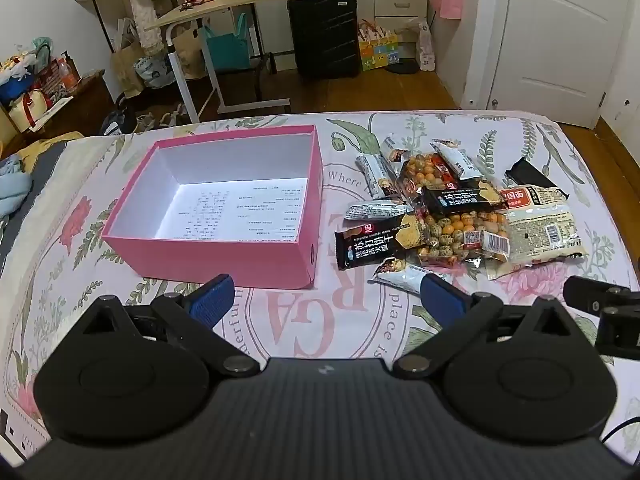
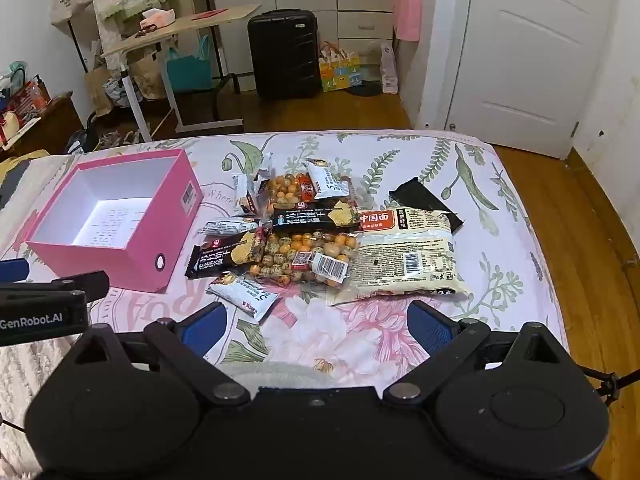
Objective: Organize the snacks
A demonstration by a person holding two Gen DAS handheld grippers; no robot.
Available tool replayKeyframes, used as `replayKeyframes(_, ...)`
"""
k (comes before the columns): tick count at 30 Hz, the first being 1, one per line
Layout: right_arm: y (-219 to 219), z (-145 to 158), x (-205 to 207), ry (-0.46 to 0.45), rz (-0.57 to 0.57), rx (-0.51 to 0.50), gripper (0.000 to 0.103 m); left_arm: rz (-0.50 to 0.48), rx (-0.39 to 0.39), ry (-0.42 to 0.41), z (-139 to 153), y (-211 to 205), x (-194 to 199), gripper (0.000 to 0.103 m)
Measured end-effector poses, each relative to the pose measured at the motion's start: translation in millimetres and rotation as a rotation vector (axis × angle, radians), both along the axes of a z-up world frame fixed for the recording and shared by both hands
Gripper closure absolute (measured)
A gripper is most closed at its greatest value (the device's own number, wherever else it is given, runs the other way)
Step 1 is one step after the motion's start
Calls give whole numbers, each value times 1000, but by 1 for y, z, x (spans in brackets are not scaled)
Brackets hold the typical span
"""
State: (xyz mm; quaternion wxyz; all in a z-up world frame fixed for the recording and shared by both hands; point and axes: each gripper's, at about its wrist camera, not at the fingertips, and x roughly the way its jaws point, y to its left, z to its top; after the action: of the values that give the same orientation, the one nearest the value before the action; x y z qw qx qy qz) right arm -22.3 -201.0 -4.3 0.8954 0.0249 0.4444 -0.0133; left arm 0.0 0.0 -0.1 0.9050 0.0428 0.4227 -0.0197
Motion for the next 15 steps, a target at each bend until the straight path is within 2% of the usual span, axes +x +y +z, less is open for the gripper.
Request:
replayKeyframes(8, -3, -1, -1, 3, 1, 4, 4, 18, -2, 4, -9, -3, -3, 2)
replayKeyframes(15, -9, -1, -2, 15, -2, 2, 4, 25, -40, 55, -21, 5, -2, 3)
